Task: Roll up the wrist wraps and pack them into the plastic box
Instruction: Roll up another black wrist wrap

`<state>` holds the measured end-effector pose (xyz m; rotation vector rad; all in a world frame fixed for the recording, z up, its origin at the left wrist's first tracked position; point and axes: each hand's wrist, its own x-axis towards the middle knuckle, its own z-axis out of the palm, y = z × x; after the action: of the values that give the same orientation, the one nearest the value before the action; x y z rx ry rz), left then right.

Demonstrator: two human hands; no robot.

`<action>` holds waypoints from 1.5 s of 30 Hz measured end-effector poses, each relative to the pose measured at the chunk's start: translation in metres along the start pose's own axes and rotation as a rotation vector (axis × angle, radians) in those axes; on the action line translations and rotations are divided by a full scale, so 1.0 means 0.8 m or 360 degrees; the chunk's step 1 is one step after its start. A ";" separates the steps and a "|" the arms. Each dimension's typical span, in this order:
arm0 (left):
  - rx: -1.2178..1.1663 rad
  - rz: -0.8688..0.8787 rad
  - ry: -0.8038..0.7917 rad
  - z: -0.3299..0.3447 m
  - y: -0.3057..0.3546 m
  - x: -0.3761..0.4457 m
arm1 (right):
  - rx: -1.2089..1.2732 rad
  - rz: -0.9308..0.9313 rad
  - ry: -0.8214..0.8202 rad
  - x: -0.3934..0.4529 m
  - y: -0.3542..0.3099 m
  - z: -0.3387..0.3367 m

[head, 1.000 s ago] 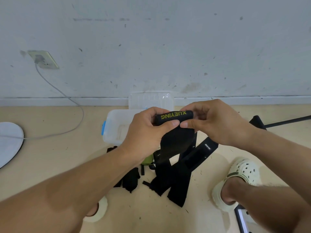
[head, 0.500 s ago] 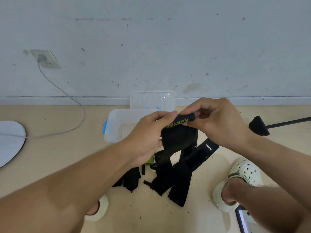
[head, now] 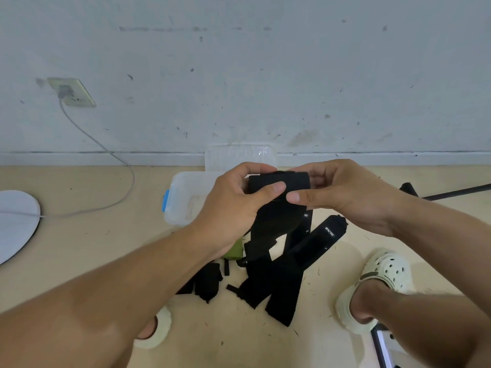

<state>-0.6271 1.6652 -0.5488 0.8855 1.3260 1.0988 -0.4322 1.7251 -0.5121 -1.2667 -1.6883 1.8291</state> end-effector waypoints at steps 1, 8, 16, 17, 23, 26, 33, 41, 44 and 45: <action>-0.0013 -0.0012 -0.0007 0.001 0.000 -0.001 | -0.0017 -0.0006 0.0035 0.000 0.001 0.001; -0.0070 -0.0056 0.0000 0.003 -0.005 0.000 | -0.0087 -0.0110 0.0350 0.003 0.010 0.015; -0.0118 -0.0415 -0.0150 0.005 0.003 -0.001 | -0.0511 -0.0369 0.0498 0.009 0.018 0.021; -0.0119 -0.0434 -0.0161 0.005 0.002 -0.002 | -0.0566 -0.0408 0.0519 0.008 0.019 0.022; -0.0307 -0.0427 -0.0085 0.000 0.000 -0.001 | -0.0515 -0.0340 0.0405 0.007 0.013 0.017; -0.0301 -0.0372 -0.0063 -0.004 0.000 0.002 | -0.0318 -0.0198 0.0329 0.004 0.007 0.012; -0.0225 -0.0247 -0.0033 -0.006 -0.002 0.004 | -0.0123 -0.0017 0.0175 0.009 0.009 0.005; -0.0166 -0.0184 -0.0256 -0.008 -0.003 0.000 | -0.0198 -0.0059 0.0196 0.009 0.011 0.001; -0.0126 -0.0156 -0.0251 -0.008 -0.003 0.000 | -0.0193 -0.0092 0.0247 0.003 0.014 0.005; -0.0105 -0.0139 -0.0236 -0.009 -0.003 0.001 | -0.0207 -0.0121 0.0283 0.002 0.015 0.007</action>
<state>-0.6338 1.6650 -0.5519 0.8364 1.1883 0.9846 -0.4340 1.7200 -0.5245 -1.3534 -1.7551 1.5366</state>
